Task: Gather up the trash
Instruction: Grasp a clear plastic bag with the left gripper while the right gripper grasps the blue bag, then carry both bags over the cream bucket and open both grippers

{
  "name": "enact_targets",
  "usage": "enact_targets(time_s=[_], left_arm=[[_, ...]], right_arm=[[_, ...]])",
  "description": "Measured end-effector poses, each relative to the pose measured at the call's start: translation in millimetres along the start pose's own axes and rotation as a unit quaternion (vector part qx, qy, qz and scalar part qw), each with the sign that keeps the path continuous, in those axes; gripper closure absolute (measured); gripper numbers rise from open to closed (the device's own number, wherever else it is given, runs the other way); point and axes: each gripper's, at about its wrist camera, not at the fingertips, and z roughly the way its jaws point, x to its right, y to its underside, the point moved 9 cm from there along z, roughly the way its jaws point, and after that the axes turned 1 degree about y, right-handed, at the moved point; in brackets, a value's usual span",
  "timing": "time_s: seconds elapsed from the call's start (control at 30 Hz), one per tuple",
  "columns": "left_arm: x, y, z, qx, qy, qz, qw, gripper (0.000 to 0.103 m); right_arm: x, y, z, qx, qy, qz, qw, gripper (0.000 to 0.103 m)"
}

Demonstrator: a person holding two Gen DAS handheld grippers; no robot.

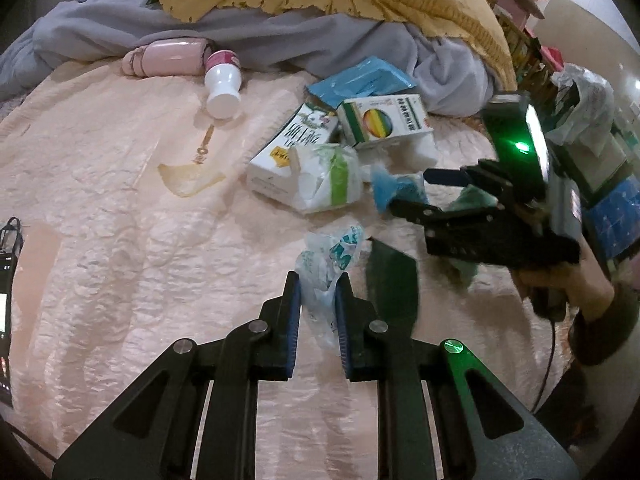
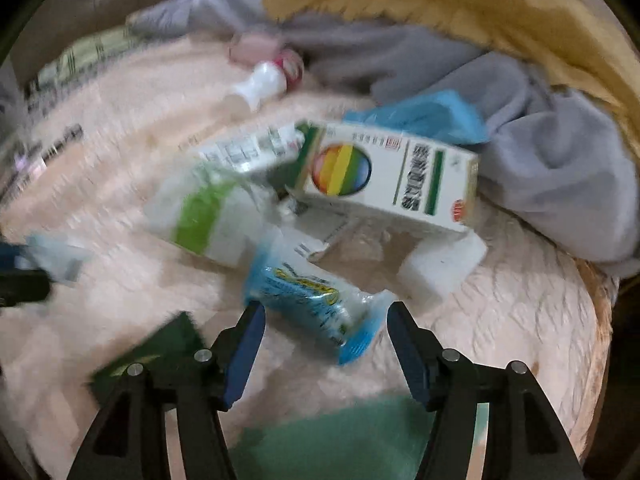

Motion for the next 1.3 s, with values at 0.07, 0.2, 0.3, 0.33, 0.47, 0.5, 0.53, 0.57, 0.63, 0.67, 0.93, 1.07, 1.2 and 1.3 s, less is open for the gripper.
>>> enact_targets(time_s=[0.07, 0.2, 0.3, 0.33, 0.47, 0.5, 0.53, 0.57, 0.63, 0.67, 0.93, 1.07, 1.2, 1.3], left_arm=[[-1, 0, 5, -0.004, -0.001, -0.001, 1.0, 0.089], [3, -3, 12, -0.007, 0.007, -0.008, 0.9999, 0.089], [16, -7, 12, -0.004, 0.015, -0.008, 0.9998, 0.089], [21, -9, 10, -0.002, 0.019, -0.006, 0.9998, 0.089], [50, -12, -1, 0.011, 0.035, 0.008, 0.9993, 0.089], [57, -12, -3, 0.013, 0.038, 0.013, 0.9991, 0.089], [66, -11, -5, 0.015, 0.041, 0.019, 0.9989, 0.089], [72, -10, -6, 0.015, 0.042, 0.024, 0.9987, 0.089], [87, -8, -6, 0.013, 0.047, 0.033, 0.9982, 0.089], [94, -6, -5, 0.012, 0.051, 0.038, 0.9979, 0.089], [165, 7, 0, 0.005, 0.079, 0.084, 0.9934, 0.089], [200, 7, 2, 0.005, 0.093, 0.104, 0.9903, 0.089], [236, 7, 6, 0.003, 0.107, 0.128, 0.986, 0.089], [262, 9, 8, 0.001, 0.119, 0.145, 0.9823, 0.089]], right_arm=[[7, 2, 14, -0.014, 0.0, 0.005, 1.0, 0.059], [9, 4, 2, 0.023, -0.04, 0.057, 0.997, 0.086], [6, 5, -30, 0.053, -0.056, 0.069, 0.995, 0.086], [5, 6, -41, 0.059, -0.056, 0.073, 0.994, 0.086], [5, 22, -91, 0.083, -0.059, 0.086, 0.991, 0.086], [6, 26, -98, 0.084, -0.059, 0.09, 0.991, 0.086], [7, 35, -108, 0.084, -0.056, 0.093, 0.991, 0.086], [3, 43, -114, 0.084, -0.051, 0.094, 0.991, 0.086], [4, 58, -127, 0.086, -0.042, 0.099, 0.99, 0.086], [8, 70, -135, 0.086, -0.039, 0.109, 0.99, 0.086], [47, 141, -174, 0.076, -0.004, 0.166, 0.983, 0.086], [75, 169, -191, 0.079, 0.019, 0.2, 0.976, 0.086], [100, 198, -205, 0.077, 0.036, 0.229, 0.97, 0.086], [121, 224, -216, 0.071, 0.054, 0.256, 0.963, 0.086]])
